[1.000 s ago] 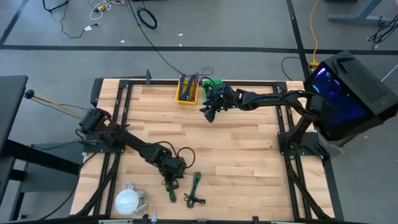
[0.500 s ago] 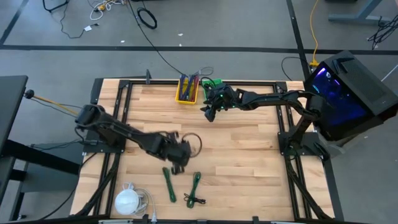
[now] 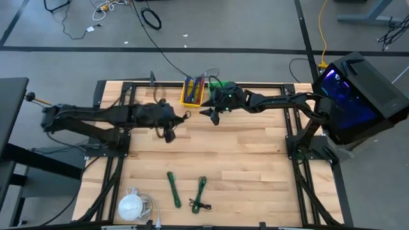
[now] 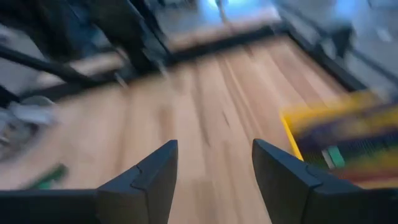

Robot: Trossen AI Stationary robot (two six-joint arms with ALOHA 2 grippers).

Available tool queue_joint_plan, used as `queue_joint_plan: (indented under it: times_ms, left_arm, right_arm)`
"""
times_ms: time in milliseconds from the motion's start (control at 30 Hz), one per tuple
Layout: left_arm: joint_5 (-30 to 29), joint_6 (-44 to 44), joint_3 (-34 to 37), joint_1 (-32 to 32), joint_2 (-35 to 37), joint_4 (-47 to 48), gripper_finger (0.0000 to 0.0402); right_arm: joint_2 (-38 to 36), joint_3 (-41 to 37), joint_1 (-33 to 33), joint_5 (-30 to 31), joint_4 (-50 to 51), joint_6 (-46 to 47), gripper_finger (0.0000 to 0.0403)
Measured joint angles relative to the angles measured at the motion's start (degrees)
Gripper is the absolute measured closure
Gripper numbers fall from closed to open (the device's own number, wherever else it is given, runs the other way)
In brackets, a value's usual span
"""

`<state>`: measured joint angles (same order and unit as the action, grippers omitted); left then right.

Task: Pick & Place USB Port
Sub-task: Put the black usb cable into the green bin

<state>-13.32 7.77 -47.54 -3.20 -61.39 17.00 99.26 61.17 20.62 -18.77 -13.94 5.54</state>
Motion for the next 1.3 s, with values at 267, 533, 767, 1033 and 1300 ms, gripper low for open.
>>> queue_joint_plan:
  times_ms: [267, 533, 767, 1033, 1300]
  left_arm:
    - [10.20, -2.34, 15.39, -10.09, 3.23, -29.13, 0.0373]
    - [15.03, -2.41, 17.00, -12.83, 2.90, -42.18, 0.0373]
    - [15.05, -2.12, 17.05, -9.90, -0.76, -46.91, 0.0374]
    - [14.92, -1.97, 17.08, -9.00, -7.17, -55.00, 0.0374]
    - [15.34, -0.70, 17.08, -9.19, -8.00, -57.28, 0.0373]
  right_arm:
    - [0.00, 0.00, -2.99, -9.27, -16.89, 2.86, 0.0195]
    - [0.00, 0.00, -5.39, -6.11, -19.05, 2.95, 0.0195]
    - [0.00, 0.00, -6.24, -2.69, -23.54, 2.95, 0.0195]
    - [0.00, 0.00, -6.49, -2.66, -24.38, 2.95, 0.0199]
    - [-0.07, 0.00, -6.91, 0.08, -24.26, 0.50, 0.0372]
